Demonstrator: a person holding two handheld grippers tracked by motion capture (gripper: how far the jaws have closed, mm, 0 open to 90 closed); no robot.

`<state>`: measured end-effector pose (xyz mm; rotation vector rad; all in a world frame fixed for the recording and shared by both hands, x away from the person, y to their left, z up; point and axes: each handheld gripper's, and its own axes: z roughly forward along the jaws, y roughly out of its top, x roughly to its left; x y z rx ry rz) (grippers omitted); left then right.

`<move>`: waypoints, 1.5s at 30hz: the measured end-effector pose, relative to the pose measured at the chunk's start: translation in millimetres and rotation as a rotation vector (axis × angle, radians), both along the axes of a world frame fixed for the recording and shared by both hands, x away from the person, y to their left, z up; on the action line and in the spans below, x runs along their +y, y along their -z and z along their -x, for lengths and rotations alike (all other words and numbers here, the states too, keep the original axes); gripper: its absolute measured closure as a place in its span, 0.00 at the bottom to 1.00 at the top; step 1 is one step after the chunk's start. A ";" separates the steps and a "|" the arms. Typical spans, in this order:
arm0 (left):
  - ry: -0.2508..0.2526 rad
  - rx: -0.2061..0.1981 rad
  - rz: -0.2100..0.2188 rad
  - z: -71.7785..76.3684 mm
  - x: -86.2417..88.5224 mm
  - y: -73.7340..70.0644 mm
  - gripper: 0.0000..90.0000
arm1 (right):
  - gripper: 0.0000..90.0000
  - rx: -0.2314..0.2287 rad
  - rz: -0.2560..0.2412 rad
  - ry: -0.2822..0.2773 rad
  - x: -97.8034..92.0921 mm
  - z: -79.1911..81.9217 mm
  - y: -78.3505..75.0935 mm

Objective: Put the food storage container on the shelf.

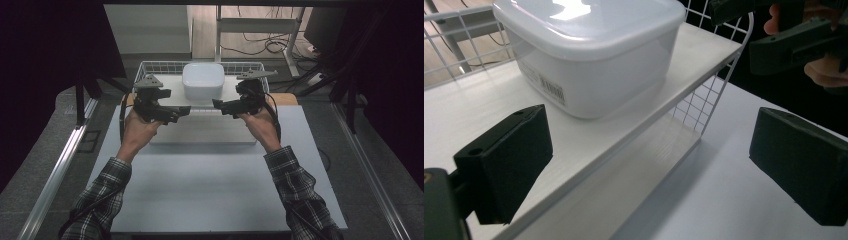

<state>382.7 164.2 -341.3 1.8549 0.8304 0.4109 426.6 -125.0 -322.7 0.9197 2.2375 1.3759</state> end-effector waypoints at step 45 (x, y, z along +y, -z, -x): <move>0.079 0.026 -0.013 55.6 0.0 53.3 0.02 | 0.02 -0.042 0.056 -0.065 -24.6 56.9 38.8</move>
